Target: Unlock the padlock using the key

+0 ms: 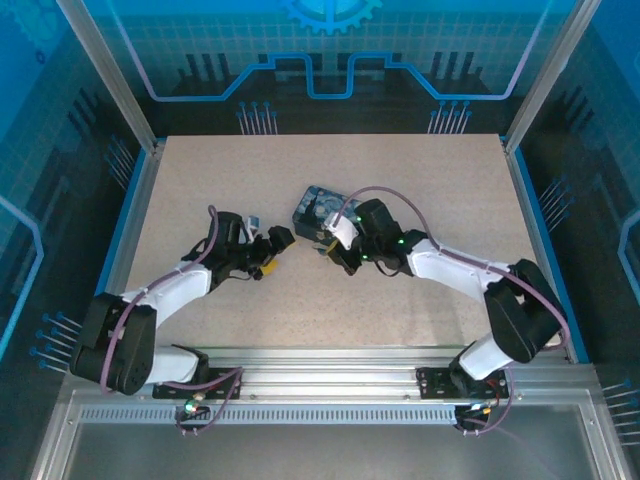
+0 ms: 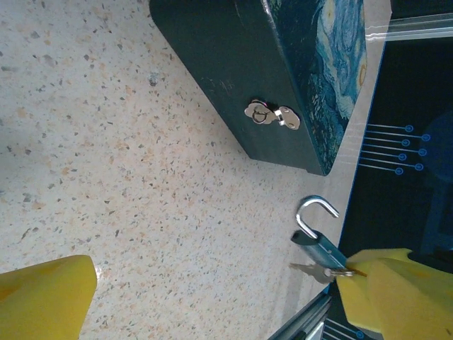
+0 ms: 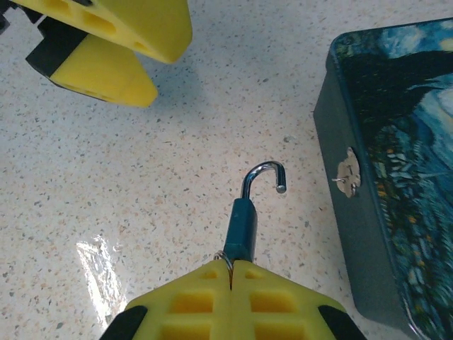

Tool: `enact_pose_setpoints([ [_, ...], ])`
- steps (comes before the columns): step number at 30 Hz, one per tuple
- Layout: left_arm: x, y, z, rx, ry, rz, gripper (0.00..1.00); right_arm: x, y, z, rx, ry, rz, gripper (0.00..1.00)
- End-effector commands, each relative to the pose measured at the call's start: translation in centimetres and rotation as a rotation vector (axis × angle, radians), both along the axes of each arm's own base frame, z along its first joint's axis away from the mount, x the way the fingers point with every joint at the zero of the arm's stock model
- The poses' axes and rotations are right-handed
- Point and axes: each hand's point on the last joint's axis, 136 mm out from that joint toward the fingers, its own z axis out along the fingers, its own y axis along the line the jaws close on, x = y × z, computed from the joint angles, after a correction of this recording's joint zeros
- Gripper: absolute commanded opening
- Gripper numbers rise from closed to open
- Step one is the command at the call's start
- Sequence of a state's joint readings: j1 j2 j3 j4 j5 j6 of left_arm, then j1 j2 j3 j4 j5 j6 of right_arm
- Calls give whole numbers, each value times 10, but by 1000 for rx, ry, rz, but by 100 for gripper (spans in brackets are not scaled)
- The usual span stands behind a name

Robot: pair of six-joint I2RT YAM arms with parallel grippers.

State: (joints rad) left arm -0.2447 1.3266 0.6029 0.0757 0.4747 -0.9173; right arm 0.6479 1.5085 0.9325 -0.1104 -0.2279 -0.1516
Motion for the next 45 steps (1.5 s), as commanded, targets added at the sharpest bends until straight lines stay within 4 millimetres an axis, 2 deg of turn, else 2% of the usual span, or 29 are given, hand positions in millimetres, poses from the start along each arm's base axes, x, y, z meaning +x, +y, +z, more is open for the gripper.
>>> enact_pose_setpoints([
  [1,-7,2,1,-18,12,4,99,-3,-6,16,34,-33,-54,0],
  [9,-11,0,6,-19,7,-13,99,-4,-46,44,127,-45,-242,0],
  [15,-9,-4,7,-18,1,-18,99,14,-100,53,234,3,-503,0],
  [21,-7,-14,8,-16,-4,-36,99,38,-166,42,353,87,-800,0],
  [27,-4,-20,6,-18,0,-44,99,56,-204,13,433,179,-982,0],
  [33,-2,-24,4,-18,2,-49,99,74,-219,-15,459,239,-1080,0],
  [38,-1,-24,3,-14,4,-48,99,87,-220,-37,469,288,-1122,0],
  [41,-1,-24,3,-15,4,-48,99,88,-222,-54,454,332,-1160,0],
  [45,-2,-24,2,-13,3,-45,99,90,-221,-62,479,335,-1167,0],
])
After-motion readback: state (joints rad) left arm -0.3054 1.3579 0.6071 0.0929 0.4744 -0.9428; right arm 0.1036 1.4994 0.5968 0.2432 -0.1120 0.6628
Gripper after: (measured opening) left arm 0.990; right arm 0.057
